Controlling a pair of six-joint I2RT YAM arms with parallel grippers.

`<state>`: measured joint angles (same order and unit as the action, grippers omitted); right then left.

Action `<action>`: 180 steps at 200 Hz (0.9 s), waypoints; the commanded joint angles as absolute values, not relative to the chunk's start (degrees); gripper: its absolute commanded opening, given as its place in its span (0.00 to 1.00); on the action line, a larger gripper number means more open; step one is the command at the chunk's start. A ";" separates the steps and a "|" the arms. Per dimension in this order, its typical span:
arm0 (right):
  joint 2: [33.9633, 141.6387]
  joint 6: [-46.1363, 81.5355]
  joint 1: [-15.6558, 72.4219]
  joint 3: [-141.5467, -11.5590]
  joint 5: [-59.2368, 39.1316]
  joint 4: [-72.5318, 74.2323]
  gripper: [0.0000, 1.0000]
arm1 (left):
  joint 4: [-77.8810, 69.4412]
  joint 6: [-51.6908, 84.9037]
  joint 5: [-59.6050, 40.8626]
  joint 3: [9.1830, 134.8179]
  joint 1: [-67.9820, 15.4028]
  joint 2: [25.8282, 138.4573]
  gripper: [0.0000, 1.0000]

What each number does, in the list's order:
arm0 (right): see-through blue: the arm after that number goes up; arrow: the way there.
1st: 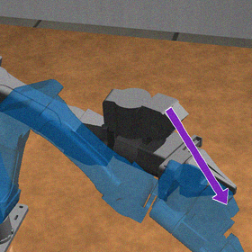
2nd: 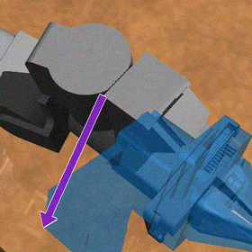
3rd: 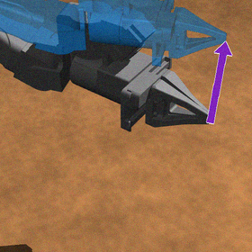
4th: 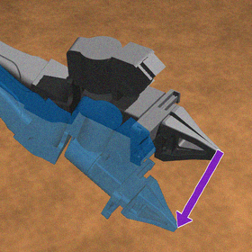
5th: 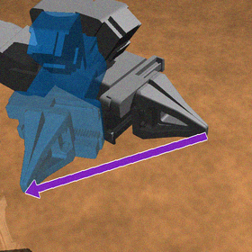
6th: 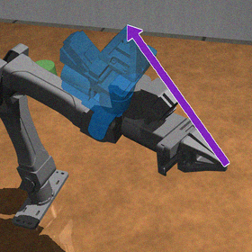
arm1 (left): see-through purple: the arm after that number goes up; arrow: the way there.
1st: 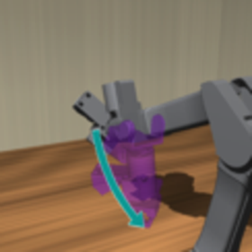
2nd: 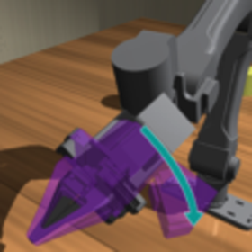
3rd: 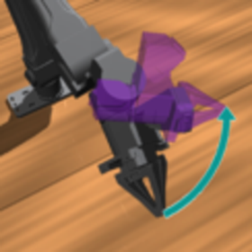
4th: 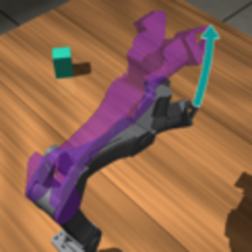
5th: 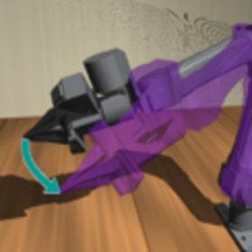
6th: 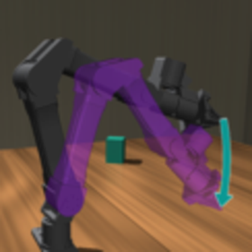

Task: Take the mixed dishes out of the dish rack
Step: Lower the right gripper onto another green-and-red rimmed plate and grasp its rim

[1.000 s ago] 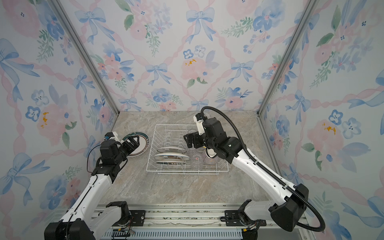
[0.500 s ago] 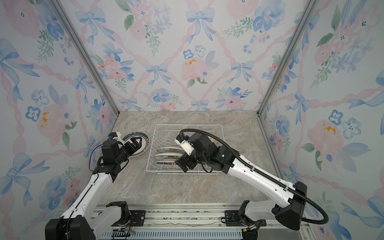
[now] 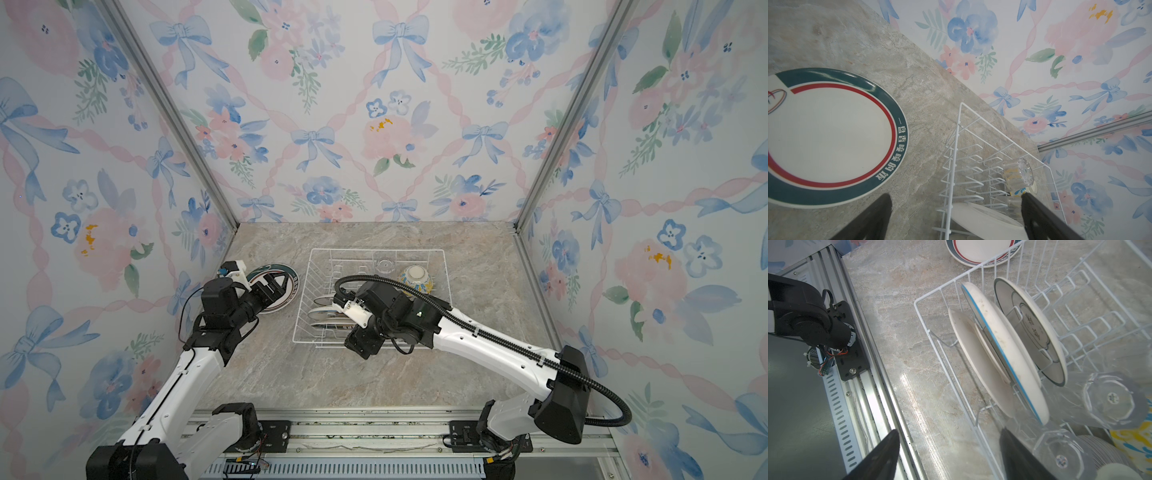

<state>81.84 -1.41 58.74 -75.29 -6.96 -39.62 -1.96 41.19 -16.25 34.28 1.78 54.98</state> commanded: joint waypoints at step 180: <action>98.53 -4.97 62.31 -88.46 7.35 -48.24 0.47 | -3.89 41.05 -17.33 32.48 1.23 54.66 0.98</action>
